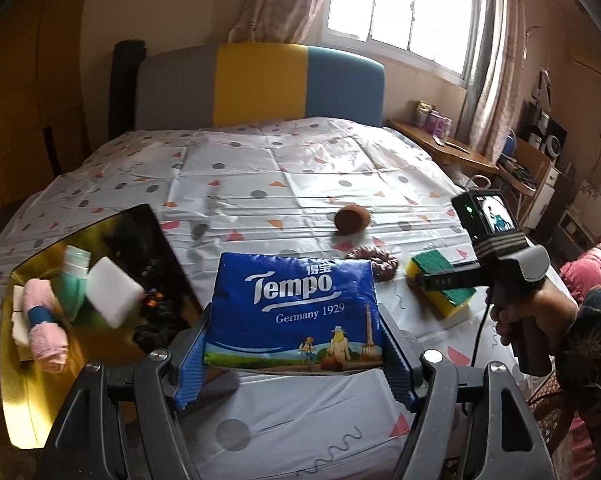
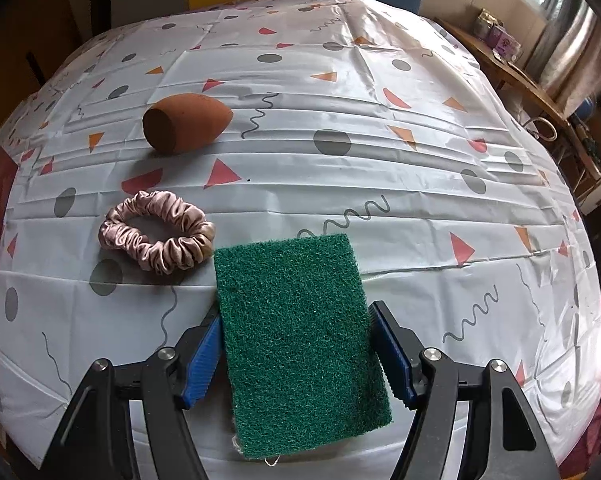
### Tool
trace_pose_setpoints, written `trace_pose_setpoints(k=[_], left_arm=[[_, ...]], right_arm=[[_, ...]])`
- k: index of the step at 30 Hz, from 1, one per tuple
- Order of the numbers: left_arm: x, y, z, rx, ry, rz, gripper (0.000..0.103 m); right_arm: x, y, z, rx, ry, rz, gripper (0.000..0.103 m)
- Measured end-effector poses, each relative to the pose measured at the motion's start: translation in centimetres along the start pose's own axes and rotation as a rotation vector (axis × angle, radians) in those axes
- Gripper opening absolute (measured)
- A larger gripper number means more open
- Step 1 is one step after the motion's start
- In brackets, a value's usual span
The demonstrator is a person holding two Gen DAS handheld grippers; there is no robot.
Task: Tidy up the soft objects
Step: 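Carry the blue Tempo tissue pack into the gold tray and open the left tool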
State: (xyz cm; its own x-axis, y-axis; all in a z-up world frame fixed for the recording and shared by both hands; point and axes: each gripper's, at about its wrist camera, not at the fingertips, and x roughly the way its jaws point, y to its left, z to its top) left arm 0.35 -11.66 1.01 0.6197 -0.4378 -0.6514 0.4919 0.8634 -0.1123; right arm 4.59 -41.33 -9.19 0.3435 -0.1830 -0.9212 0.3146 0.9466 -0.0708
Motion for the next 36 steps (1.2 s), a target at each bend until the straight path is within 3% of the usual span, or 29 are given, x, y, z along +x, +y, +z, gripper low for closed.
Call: trace_pose_setpoints(k=[12,23,28,36], left_arm=[[-1.2,6.4,-0.7,-0.118,0.014,0.092,0.074],[-3.1,20.4,-4.1,-0.514,0.070,0.201,0.074],[-1.8,21.1,-5.9,-0.575,0.136,0.173,0.074],[1.4,19.9,-4.5,-0.544,0.173,0.154,0.074]], right_arm=[[0.1,0.3,-0.1,-0.027,-0.006,-0.015,0.071],[0.1,0.5,-0.1,-0.044,-0.006,-0.023,0.071],[0.1,0.5,-0.1,-0.053,-0.007,-0.025,0.071],[0.1,0.5,0.0,-0.054,-0.007,-0.025,0.071]])
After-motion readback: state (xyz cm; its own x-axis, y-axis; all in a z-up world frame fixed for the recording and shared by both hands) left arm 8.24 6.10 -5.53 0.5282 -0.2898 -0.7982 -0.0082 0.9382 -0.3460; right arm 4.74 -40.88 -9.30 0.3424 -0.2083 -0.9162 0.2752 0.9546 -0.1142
